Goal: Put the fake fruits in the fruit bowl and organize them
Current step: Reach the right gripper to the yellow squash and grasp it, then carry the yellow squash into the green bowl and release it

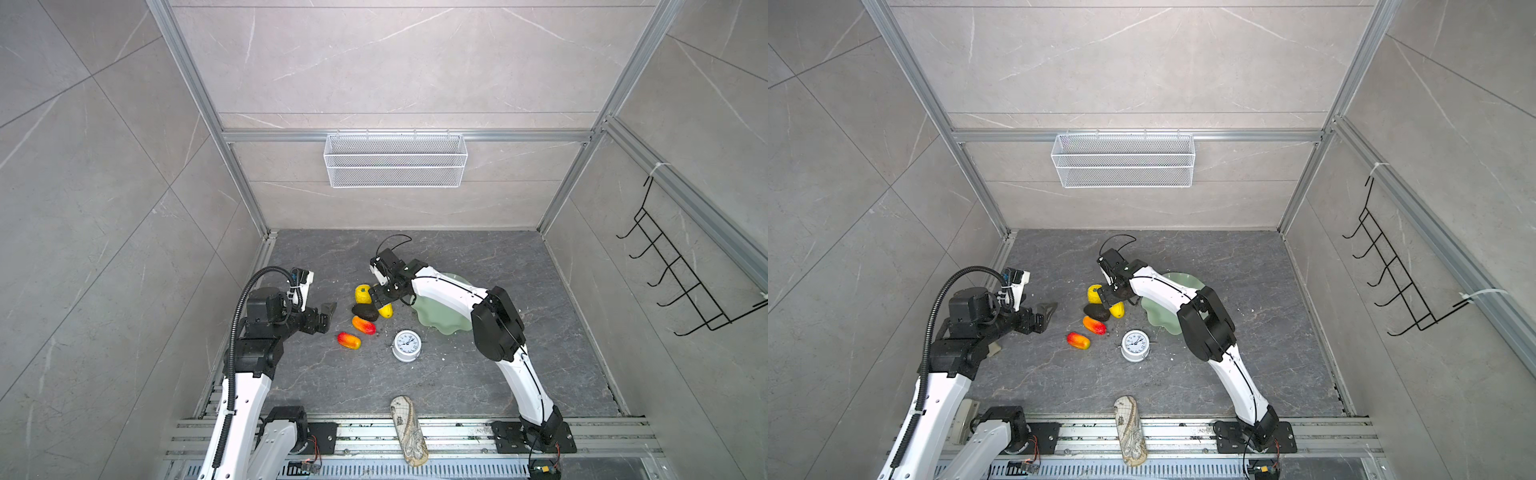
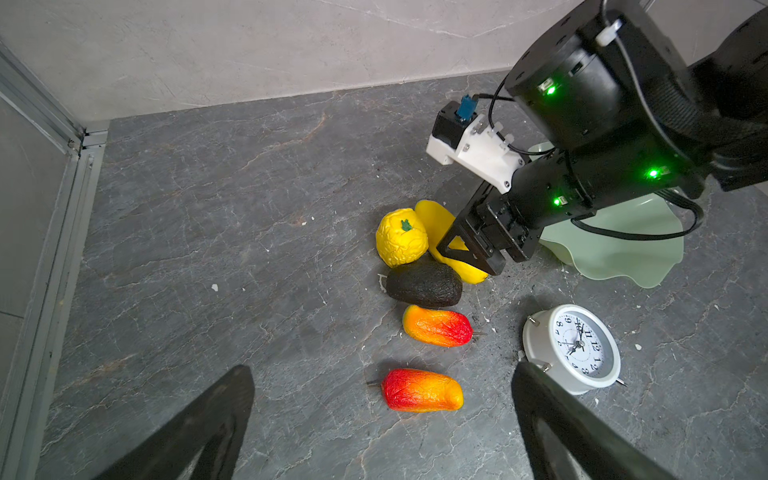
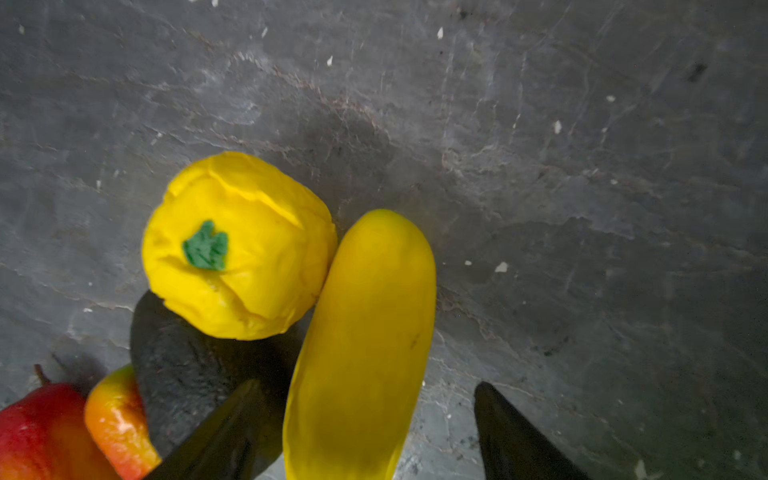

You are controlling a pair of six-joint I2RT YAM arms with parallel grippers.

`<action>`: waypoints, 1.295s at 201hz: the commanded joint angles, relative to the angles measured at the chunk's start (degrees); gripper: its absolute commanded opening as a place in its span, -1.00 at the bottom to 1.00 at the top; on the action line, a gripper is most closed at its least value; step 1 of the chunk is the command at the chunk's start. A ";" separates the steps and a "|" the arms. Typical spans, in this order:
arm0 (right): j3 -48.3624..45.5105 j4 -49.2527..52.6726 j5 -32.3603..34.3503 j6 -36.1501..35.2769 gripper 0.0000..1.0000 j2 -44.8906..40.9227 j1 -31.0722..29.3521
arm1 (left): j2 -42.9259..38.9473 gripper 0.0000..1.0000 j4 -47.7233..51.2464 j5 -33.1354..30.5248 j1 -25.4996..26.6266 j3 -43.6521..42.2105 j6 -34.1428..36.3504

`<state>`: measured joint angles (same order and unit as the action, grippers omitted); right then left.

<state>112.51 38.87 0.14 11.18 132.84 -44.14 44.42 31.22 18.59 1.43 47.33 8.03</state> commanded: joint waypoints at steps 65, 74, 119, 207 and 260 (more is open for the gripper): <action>5.35 2.28 -1.94 2.97 -0.02 5.60 0.15 | -1.25 1.00 -1.61 0.79 0.21 -0.26 1.45; 5.52 2.43 -1.99 3.12 -0.19 5.70 0.16 | -1.27 1.00 -1.68 0.55 0.15 -0.31 1.54; 6.88 4.31 -1.49 2.15 -0.35 4.06 0.22 | -1.18 1.00 -1.72 0.23 0.20 -0.31 1.64; 2.86 6.62 0.83 -1.44 -0.65 -10.29 0.94 | -0.77 1.00 -1.85 -0.18 0.18 -0.40 1.64; -9.67 4.90 2.28 -1.94 -0.70 -23.85 7.38 | -0.22 1.00 -1.86 -0.30 0.18 -0.41 1.63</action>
<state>109.10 43.83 0.25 10.28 114.80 -40.66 43.92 31.22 18.13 1.43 46.92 8.43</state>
